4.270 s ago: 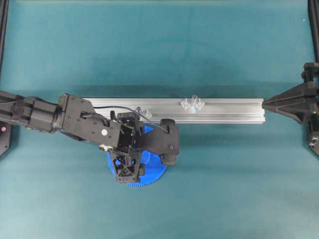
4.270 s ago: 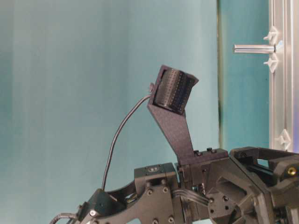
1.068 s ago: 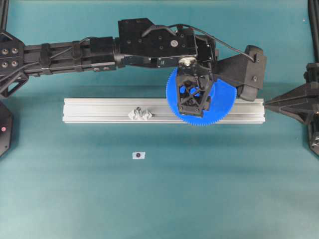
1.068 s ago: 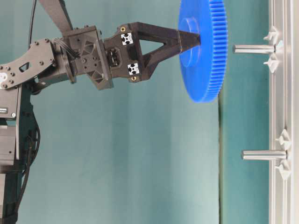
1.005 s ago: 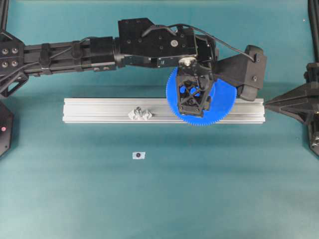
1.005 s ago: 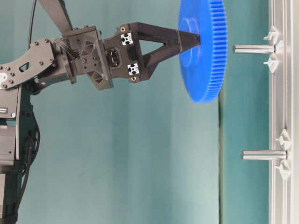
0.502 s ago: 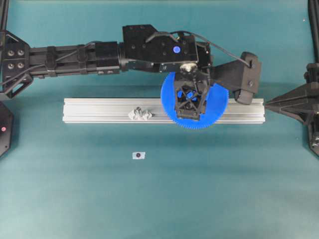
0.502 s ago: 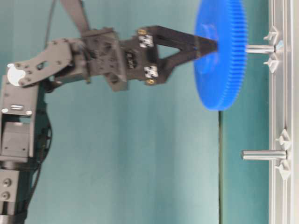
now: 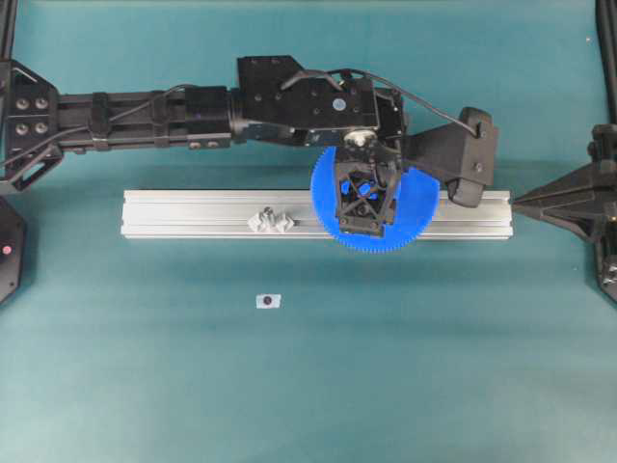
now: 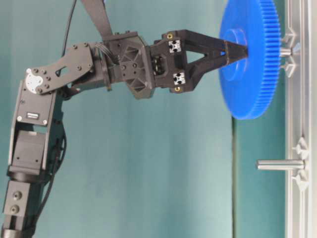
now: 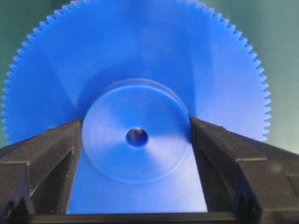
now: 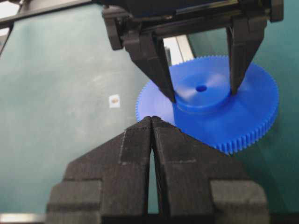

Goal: Insert the large gear onto the shaft.
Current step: 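Align the gear's center hole with the shaft and push it on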

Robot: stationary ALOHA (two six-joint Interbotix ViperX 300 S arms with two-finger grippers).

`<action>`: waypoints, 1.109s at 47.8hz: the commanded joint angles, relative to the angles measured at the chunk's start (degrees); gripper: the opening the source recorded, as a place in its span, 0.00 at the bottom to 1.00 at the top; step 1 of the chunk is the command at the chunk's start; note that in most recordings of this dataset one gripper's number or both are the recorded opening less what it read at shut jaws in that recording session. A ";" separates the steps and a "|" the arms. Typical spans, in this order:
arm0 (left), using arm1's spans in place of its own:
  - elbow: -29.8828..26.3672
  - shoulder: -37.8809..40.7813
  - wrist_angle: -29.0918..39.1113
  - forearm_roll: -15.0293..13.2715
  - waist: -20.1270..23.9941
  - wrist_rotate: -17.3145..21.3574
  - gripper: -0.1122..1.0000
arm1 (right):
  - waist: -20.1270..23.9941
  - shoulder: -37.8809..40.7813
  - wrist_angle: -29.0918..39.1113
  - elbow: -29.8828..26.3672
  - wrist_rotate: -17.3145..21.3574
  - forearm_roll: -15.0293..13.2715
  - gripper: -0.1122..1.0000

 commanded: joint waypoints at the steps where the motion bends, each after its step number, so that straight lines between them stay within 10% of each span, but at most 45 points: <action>1: -0.09 -1.41 -0.70 0.09 0.00 0.18 0.79 | -0.18 0.44 -0.26 -0.44 0.62 0.00 0.16; 53: 0.97 -1.41 -1.41 0.09 0.44 0.09 0.79 | -4.83 -1.32 -0.26 -0.35 0.70 -0.09 0.16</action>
